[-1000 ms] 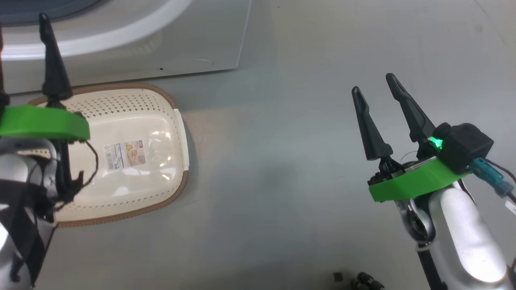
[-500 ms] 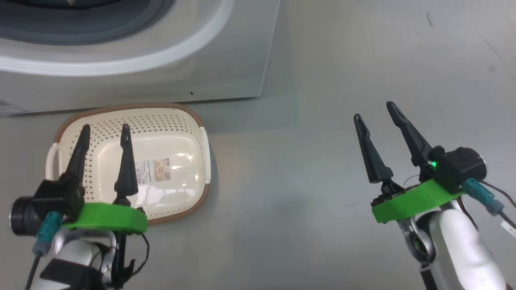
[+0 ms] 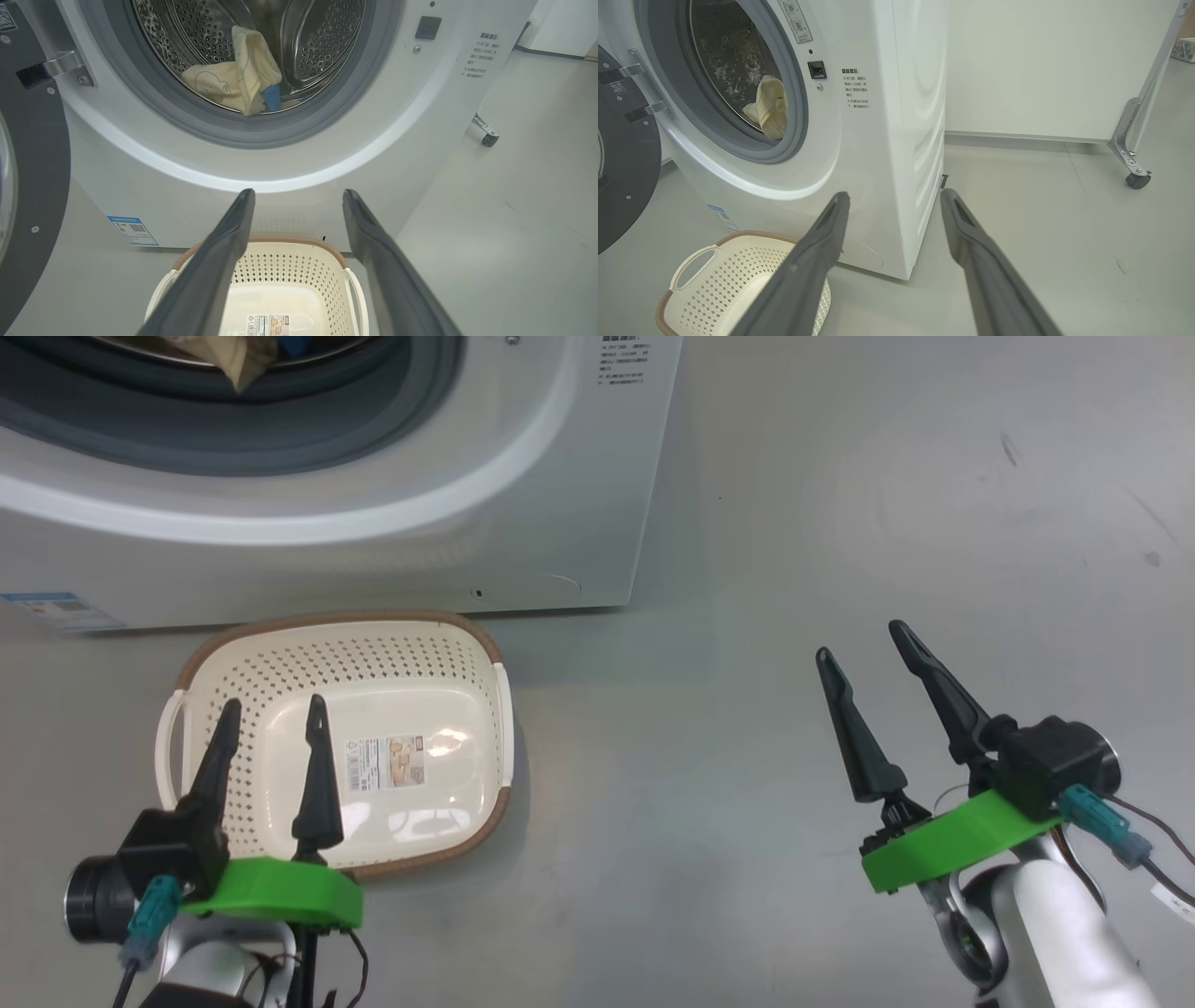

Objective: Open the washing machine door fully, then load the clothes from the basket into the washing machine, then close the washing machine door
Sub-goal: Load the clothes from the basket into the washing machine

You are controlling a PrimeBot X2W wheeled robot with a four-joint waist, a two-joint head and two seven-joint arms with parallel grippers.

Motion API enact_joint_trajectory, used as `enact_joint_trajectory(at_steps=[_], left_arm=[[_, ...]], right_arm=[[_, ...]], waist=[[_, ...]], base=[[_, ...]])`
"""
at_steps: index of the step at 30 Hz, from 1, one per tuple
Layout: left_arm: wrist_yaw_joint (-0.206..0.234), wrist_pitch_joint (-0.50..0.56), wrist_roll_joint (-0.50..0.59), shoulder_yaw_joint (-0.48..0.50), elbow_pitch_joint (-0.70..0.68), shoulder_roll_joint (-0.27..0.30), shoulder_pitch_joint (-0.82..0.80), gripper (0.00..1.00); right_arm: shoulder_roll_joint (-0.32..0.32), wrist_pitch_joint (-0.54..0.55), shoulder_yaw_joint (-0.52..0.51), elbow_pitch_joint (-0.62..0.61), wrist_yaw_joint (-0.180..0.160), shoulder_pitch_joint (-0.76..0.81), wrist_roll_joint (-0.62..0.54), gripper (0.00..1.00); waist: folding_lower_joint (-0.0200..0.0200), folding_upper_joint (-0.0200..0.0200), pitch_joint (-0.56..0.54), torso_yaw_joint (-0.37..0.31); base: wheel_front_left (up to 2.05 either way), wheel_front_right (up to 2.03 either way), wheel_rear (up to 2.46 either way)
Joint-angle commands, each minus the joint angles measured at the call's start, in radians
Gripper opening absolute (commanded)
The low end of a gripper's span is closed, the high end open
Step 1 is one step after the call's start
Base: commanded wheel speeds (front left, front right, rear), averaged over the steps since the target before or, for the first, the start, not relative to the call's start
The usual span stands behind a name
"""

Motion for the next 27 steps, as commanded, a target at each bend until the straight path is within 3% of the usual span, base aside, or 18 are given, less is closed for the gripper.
enact_joint_trajectory(at_steps=[1,27], left_arm=[[0.211,-0.015,-0.005,0.043,-0.017,0.012,-0.013,1.00],[0.173,-0.014,-0.013,0.053,0.056,-0.011,-0.061,1.00]], right_arm=[[-0.008,0.003,0.016,-0.036,0.008,0.006,-0.008,1.00],[-0.003,0.024,0.027,-0.060,0.008,0.040,-0.003,1.00]], waist=[[0.0001,0.0000,-0.008,0.004],[0.0001,0.0000,-0.029,0.006]], base=[[0.00,0.00,0.00],[0.00,0.00,0.00]])
